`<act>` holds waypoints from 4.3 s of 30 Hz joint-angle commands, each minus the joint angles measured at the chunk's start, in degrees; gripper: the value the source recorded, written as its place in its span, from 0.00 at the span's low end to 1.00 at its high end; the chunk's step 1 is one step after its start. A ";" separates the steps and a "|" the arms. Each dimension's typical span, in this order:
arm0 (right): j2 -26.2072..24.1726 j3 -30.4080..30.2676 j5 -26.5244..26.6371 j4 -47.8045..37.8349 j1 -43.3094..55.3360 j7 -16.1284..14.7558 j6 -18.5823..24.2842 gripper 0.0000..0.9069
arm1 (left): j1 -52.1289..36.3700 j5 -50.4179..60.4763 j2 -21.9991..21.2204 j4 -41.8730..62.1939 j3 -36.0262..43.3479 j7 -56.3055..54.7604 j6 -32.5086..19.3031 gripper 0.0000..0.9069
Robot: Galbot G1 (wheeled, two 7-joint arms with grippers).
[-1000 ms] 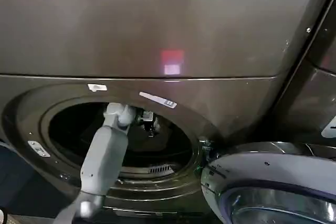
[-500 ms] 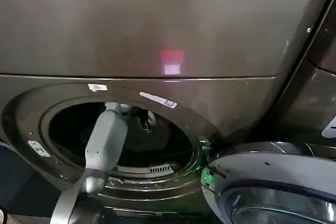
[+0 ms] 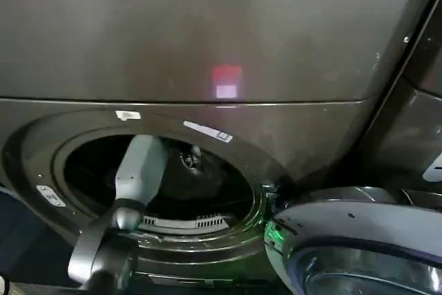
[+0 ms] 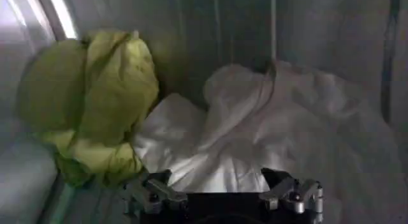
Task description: Grasp the clothes from the dryer.
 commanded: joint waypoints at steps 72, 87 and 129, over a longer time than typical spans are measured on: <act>0.18 -2.33 0.50 1.85 1.24 0.07 0.16 1.00 | -1.51 -9.12 2.67 2.78 1.37 0.52 1.51 0.00; 0.06 -2.70 0.54 1.60 1.44 0.08 0.27 1.00 | -0.64 -13.38 3.00 0.00 2.03 -1.70 2.54 0.00; -0.51 -4.97 0.61 0.01 3.34 0.17 0.66 1.00 | 30.41 -79.39 3.17 -51.45 -2.11 -75.22 18.89 0.00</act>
